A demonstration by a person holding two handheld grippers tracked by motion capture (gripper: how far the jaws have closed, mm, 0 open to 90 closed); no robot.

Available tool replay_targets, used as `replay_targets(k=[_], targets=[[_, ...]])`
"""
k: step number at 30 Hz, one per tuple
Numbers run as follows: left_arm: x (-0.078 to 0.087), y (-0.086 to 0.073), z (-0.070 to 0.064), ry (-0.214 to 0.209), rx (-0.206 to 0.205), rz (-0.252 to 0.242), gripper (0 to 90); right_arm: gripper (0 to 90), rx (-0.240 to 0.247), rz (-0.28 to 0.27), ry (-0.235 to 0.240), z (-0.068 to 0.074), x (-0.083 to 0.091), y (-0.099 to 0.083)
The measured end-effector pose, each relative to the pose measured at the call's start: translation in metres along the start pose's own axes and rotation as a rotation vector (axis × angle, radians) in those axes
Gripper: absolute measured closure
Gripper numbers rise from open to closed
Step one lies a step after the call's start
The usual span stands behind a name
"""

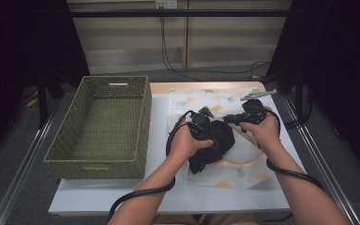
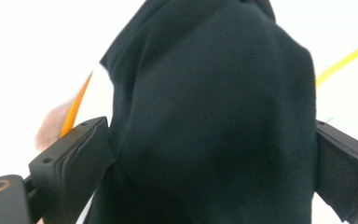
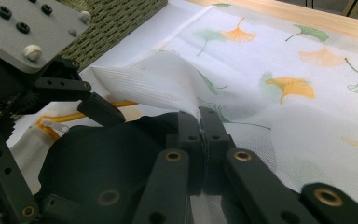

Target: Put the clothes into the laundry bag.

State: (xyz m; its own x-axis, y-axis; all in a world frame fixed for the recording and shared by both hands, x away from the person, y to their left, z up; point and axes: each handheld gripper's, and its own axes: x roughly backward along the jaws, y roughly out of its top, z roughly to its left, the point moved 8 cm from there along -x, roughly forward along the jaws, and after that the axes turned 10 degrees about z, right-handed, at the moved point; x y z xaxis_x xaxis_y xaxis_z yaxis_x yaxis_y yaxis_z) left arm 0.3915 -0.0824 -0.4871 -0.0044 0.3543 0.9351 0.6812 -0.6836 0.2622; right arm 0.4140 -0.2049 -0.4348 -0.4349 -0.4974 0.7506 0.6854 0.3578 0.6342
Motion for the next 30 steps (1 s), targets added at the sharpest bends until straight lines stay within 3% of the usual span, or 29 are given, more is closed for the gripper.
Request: replay_targets(k=[12,21,24,30], targets=[[-0.01,-0.012,-0.004,-0.019,-0.017,0.025,4.3,90.0,-0.005,0.004,-0.002,-0.002,-0.001,-0.001],[-0.022,-0.015,-0.008,-0.032,0.007,0.038,8.0,90.0,-0.011,0.006,-0.004,-0.004,0.001,-0.003],[-0.024,-0.016,-0.011,-0.041,0.032,0.042,13.4,90.0,-0.012,0.001,-0.002,-0.004,0.002,-0.002],[-0.024,-0.02,-0.012,-0.041,0.037,0.046,30.0,90.0,-0.015,0.005,-0.003,-0.005,0.002,-0.004]])
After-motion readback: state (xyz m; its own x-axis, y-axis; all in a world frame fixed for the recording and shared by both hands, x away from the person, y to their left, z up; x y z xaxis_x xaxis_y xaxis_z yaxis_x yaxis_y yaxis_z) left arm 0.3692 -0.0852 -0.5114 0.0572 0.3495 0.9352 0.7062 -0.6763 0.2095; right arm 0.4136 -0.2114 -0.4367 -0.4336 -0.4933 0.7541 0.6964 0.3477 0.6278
